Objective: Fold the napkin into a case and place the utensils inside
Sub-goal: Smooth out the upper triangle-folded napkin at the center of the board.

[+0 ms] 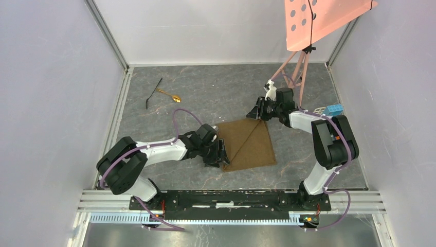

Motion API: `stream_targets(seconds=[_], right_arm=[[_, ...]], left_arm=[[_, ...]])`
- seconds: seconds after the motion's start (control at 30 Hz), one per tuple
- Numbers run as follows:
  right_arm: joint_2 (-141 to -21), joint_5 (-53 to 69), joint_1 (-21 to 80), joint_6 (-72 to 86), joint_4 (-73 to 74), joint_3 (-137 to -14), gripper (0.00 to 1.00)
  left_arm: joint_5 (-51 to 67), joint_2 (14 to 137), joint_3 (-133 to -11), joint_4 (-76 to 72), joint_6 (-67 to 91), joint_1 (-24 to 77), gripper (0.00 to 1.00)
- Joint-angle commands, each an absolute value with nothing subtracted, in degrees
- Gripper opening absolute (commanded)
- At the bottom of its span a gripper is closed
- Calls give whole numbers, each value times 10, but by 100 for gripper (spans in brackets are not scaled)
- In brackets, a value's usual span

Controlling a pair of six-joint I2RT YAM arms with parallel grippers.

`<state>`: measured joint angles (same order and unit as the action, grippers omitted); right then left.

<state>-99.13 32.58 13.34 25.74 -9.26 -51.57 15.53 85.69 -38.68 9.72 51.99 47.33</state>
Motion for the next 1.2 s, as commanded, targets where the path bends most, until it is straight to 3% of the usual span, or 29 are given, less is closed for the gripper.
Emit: stream_targets(seconds=[0.0,0.33,0.57,0.77,1.0,1.17], right_arm=[[-1010,348,113,241,-125,-508,39],[-1056,288,61,194,-94,-516,37],[-1004,285,61,185,-61,-519,38],[-947,307,78,192,-49,-510,41],[-972,355,91,236,-117,-478,42],[-981,324,96,209,-85,-471,42]], left_arm=[[141,877,-386,104,488,476,64],[139,880,-368,89,495,476,42],[147,884,-367,78,497,476,32],[155,876,-362,68,507,476,26],[190,885,-350,24,535,476,22],[189,870,-354,36,533,476,28]])
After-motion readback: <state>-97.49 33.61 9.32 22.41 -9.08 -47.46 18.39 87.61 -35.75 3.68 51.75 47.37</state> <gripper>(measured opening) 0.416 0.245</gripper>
